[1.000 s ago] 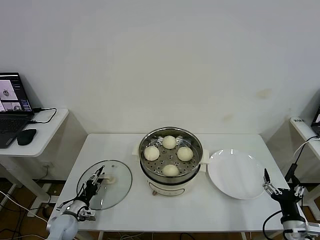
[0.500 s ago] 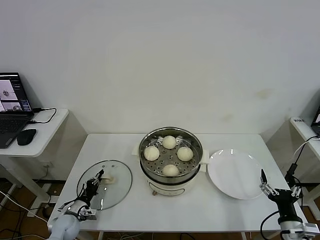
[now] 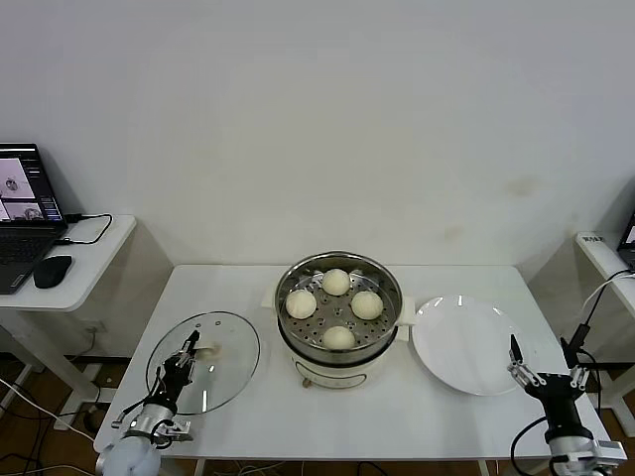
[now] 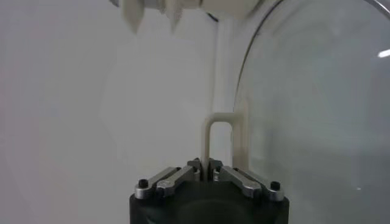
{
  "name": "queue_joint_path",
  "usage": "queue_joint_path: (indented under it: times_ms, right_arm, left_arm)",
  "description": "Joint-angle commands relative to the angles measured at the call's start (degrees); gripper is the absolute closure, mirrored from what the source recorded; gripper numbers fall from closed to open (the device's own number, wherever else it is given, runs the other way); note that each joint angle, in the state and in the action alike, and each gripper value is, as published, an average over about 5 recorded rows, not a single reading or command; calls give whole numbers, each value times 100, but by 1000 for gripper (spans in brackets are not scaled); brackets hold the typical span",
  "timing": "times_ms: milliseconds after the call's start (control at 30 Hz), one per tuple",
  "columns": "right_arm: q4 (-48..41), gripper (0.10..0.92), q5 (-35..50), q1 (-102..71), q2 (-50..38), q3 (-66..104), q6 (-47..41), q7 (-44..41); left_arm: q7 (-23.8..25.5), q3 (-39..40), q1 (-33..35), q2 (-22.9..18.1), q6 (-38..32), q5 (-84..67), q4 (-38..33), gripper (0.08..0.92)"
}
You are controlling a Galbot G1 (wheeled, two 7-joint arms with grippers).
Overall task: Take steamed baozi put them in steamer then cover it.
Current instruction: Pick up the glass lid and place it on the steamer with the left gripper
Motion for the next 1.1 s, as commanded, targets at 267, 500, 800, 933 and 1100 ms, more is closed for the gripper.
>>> queue_joint_path:
  times_ms: [267, 500, 800, 933, 1100]
  right_arm:
    - [119, 203, -60, -38, -60, -165, 9, -13]
    - [143, 203, -192, -100, -54, -244, 41, -6]
    - [90, 203, -711, -128, 202, -494, 170, 35]
    - [-41, 203, -999, -100, 394, -637, 254, 92]
    - [-122, 202, -1246, -42, 605, -837, 290, 199]
  left_arm:
    - [886, -1281, 1336, 485, 1544, 98, -2884, 855]
    - [1606, -939, 1298, 1224, 2225, -899, -3711, 855]
    - [1801, 743, 135, 2059, 2988, -1758, -4049, 855]
    - [1950, 1874, -879, 2047, 3463, -1745, -3725, 855]
    - [2269, 2877, -1963, 1543, 3920, -1248, -3306, 855]
